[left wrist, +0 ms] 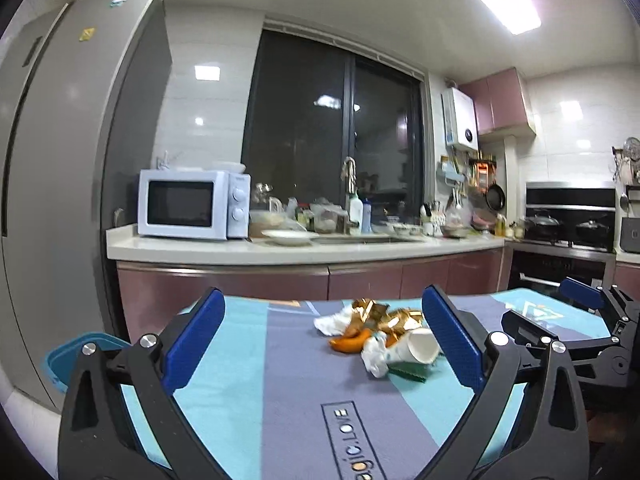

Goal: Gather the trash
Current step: 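Return both tools to the table above the remaining trash, then grasp the white tissue with the left tool while the right tool grasps a gold wrapper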

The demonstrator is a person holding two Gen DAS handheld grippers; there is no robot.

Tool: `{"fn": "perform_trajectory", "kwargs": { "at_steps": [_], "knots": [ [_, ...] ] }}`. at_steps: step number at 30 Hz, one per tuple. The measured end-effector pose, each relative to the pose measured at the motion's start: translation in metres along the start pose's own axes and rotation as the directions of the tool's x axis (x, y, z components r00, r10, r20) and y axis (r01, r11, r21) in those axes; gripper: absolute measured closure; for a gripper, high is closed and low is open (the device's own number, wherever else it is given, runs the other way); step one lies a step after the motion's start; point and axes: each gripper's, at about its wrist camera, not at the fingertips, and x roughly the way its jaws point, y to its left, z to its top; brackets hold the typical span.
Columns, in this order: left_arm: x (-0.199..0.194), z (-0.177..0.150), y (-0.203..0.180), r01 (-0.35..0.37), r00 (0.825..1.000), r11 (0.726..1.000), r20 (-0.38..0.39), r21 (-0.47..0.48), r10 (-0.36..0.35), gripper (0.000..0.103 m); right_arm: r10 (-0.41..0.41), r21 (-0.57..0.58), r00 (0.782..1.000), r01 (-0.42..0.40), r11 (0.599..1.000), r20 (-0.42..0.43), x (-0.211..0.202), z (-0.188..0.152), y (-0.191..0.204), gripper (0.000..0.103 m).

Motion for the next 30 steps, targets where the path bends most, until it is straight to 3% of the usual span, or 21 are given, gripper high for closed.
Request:
{"fn": "perform_trajectory", "kwargs": {
  "at_steps": [6, 11, 19, 21, 23, 26, 30],
  "knots": [
    [0.050, -0.014, -0.012, 0.077, 0.989, 0.997, -0.125, 0.026, -0.073, 0.006, -0.003, 0.033, 0.997, 0.005, 0.999, -0.076, 0.022, -0.010, -0.014, 0.007],
    [0.116, -0.024, -0.003, 0.093, 0.963, 0.994, -0.259, 0.054, -0.076, 0.006, 0.042, 0.066, 0.988, -0.032, 0.997, -0.147, 0.057, -0.014, -0.021, 0.007],
    [0.205, -0.047, 0.000, 0.141, 0.885, 0.987, -0.457, 0.082, -0.088, 0.006, 0.059, 0.096, 0.973, -0.038, 0.995, -0.223, 0.097, -0.015, -0.034, 0.007],
    [0.223, -0.052, -0.002, 0.145, 0.873, 0.986, -0.479, 0.082, -0.088, 0.007, 0.061, 0.101, 0.969, -0.038, 0.994, -0.239, 0.106, -0.016, -0.038, 0.007],
    [0.237, -0.058, -0.005, 0.150, 0.859, 0.985, -0.506, 0.091, -0.084, 0.018, 0.066, 0.107, 0.963, -0.039, 0.994, -0.260, 0.116, -0.016, -0.042, 0.007],
    [0.254, -0.066, -0.008, 0.159, 0.833, 0.983, -0.546, 0.090, -0.085, 0.025, 0.086, 0.121, 0.953, -0.052, 0.991, -0.292, 0.133, -0.017, -0.047, 0.007],
    [0.268, -0.073, -0.009, 0.165, 0.792, 0.984, -0.603, 0.071, -0.089, 0.027, 0.141, 0.159, 0.938, -0.094, 0.983, -0.315, 0.156, -0.011, -0.053, 0.008]
  ]
}}
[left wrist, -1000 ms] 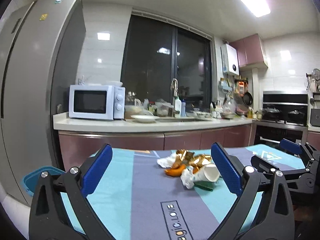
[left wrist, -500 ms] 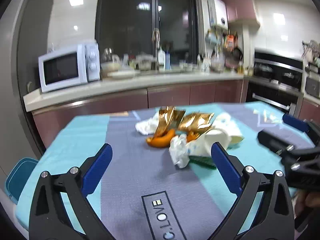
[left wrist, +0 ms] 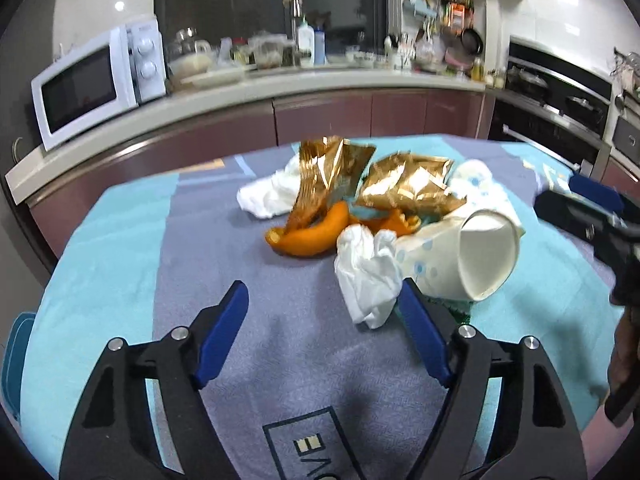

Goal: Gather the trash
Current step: 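Grasp the white tissue with the left tool while the right tool grasps a gold wrapper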

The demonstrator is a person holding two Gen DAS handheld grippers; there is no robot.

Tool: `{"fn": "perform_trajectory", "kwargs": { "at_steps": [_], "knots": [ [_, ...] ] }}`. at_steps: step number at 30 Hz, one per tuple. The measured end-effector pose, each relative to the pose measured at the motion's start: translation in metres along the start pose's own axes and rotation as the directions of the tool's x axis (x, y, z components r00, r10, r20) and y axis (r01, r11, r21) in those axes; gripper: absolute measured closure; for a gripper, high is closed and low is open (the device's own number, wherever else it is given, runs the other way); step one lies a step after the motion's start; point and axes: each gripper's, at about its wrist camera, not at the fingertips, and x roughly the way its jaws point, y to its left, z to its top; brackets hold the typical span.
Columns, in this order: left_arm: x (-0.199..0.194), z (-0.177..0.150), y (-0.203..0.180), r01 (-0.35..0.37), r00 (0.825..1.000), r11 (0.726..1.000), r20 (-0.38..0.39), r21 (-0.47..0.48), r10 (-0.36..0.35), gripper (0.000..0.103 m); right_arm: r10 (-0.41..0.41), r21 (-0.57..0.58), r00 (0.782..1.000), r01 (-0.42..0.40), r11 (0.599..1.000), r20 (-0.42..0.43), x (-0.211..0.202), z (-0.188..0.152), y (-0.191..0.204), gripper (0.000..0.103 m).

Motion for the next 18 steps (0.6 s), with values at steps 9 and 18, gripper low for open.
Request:
{"fn": "perform_trajectory", "kwargs": {
  "at_steps": [9, 18],
  "knots": [
    [0.030, 0.003, 0.006, 0.055, 0.992, 0.998, -0.111, -0.042, -0.060, 0.065, 0.076, 0.005, 0.996, -0.076, 0.997, -0.053, 0.034, 0.017, 0.001, 0.013],
    [0.033, 0.004, 0.014, 0.087, 0.993, 0.993, -0.074, -0.077, -0.092, 0.100, 0.168, -0.001, 0.977, -0.169, 0.986, -0.129, 0.063, 0.027, 0.006, 0.042]
  ]
}}
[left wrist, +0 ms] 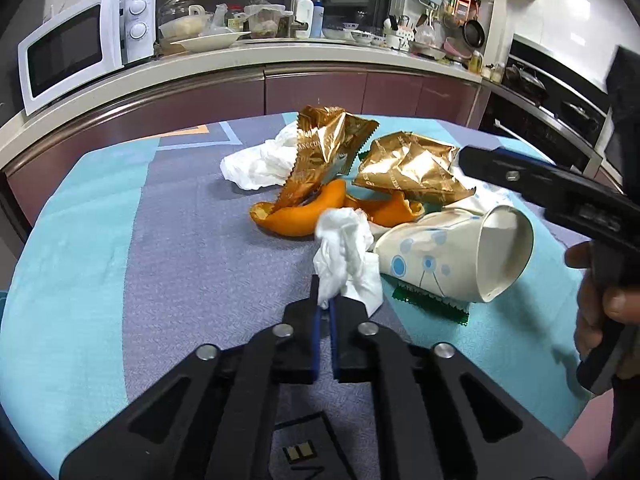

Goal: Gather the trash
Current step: 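Grasp the white tissue with the left tool while the right tool grasps a gold wrapper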

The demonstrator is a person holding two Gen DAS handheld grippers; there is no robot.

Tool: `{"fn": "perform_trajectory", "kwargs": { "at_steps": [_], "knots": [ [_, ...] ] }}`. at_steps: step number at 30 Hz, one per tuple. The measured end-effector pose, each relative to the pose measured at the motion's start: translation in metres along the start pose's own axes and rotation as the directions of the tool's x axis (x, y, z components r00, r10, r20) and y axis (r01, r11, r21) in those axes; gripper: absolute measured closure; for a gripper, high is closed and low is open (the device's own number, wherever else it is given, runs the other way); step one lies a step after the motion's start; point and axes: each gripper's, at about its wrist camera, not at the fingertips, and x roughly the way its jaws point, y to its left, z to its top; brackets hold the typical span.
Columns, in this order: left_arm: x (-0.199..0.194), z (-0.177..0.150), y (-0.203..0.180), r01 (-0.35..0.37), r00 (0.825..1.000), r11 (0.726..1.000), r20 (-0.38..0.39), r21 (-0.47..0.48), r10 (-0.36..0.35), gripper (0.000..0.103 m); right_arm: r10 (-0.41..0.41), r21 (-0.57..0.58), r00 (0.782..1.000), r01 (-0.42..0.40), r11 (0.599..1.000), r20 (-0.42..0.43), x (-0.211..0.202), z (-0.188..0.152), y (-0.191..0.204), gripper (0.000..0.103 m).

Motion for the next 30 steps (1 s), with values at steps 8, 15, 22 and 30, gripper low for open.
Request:
{"fn": "perform_trajectory", "kwargs": {
  "at_steps": [8, 15, 22, 30],
  "knots": [
    [-0.010, -0.004, 0.010, 0.026, 0.998, 0.999, 0.057, -0.036, -0.024, 0.101, 0.075, 0.028, 0.993, -0.073, 0.997, -0.092, 0.027, 0.001, -0.003, 0.067],
    [-0.014, -0.005, 0.008, 0.023, 0.997, 0.999, 0.079, -0.045, -0.019, 0.101, 0.113, 0.020, 0.986, -0.111, 0.994, -0.119, 0.030, 0.001, 0.002, 0.091],
    [-0.014, -0.008, 0.006, 0.018, 0.996, 0.998, 0.086, -0.052, -0.013, 0.101, 0.201, 0.069, 0.968, -0.193, 0.979, -0.153, 0.033, 0.000, 0.000, 0.102],
    [-0.021, -0.013, 0.002, 0.006, 0.994, 0.999, 0.106, -0.049, -0.001, 0.101, 0.225, 0.089, 0.967, -0.215, 0.973, -0.124, 0.026, 0.003, -0.002, 0.103]
  ]
}}
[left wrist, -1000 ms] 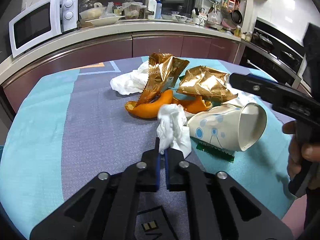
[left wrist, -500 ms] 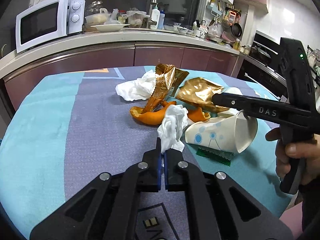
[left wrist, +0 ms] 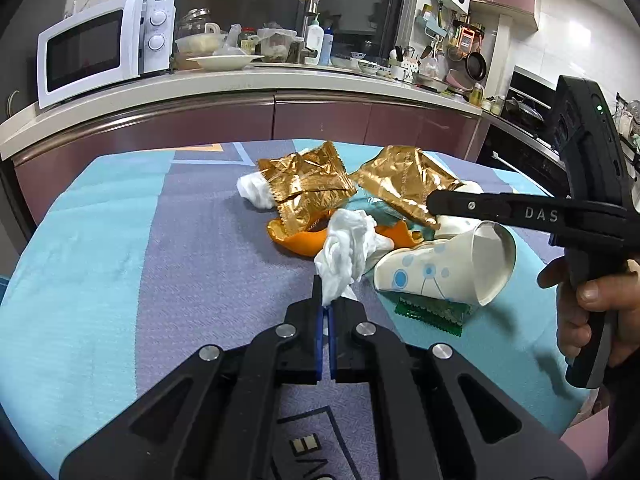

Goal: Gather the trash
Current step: 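Grasp the white tissue with the left tool while the right tool grasps a gold wrapper, then carry the tissue and gold wrapper in both tools over the teal bin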

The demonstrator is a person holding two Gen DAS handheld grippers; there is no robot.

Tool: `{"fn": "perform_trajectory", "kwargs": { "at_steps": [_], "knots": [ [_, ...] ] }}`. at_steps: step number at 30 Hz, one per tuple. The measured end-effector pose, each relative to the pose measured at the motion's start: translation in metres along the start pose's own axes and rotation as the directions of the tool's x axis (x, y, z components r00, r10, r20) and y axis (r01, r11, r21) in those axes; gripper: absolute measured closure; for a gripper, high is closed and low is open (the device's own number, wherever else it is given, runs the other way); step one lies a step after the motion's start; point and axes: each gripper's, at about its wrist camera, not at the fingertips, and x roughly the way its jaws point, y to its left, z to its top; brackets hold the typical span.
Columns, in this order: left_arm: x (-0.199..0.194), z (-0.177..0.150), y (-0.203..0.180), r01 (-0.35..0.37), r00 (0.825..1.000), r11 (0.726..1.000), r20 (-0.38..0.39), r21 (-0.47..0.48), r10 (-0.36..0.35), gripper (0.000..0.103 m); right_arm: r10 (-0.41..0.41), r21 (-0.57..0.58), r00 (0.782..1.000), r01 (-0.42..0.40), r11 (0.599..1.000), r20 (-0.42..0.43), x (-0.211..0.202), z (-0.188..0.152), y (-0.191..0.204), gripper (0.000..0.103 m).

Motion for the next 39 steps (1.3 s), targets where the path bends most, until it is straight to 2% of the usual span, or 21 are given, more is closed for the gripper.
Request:
{"fn": "perform_trajectory", "kwargs": {
  "at_steps": [8, 14, 23, 30, 34, 39],
  "knots": [
    [-0.022, 0.006, 0.003, -0.016, 0.998, 1.000, 0.063, 0.002, 0.016, 0.101, 0.013, -0.011, 0.998, -0.012, 1.000, 0.057, -0.021, 0.007, 0.008, 0.103],
    [-0.058, 0.010, 0.011, -0.038, 0.991, 0.999, 0.125, -0.012, 0.039, 0.101, 0.052, -0.041, 0.994, -0.049, 0.998, 0.092, -0.037, 0.010, 0.031, 0.103],
    [-0.134, 0.008, 0.043, -0.104, 0.964, 0.991, 0.237, -0.080, 0.120, 0.101, 0.153, -0.126, 0.978, -0.135, 0.983, 0.139, -0.056, 0.011, 0.090, 0.103],
    [-0.198, 0.001, 0.084, -0.189, 0.923, 0.971, 0.310, -0.148, 0.227, 0.101, 0.253, -0.204, 0.957, -0.222, 0.953, 0.142, -0.060, 0.013, 0.146, 0.103],
    [-0.235, -0.006, 0.112, -0.257, 0.888, 0.946, 0.337, -0.200, 0.312, 0.101, 0.317, -0.245, 0.941, -0.282, 0.928, 0.120, -0.049, 0.015, 0.180, 0.103],
    [-0.279, -0.021, 0.159, -0.360, 0.832, 0.891, 0.337, -0.276, 0.440, 0.101, 0.406, -0.303, 0.912, -0.372, 0.877, 0.054, -0.020, 0.018, 0.236, 0.103]
  ]
}}
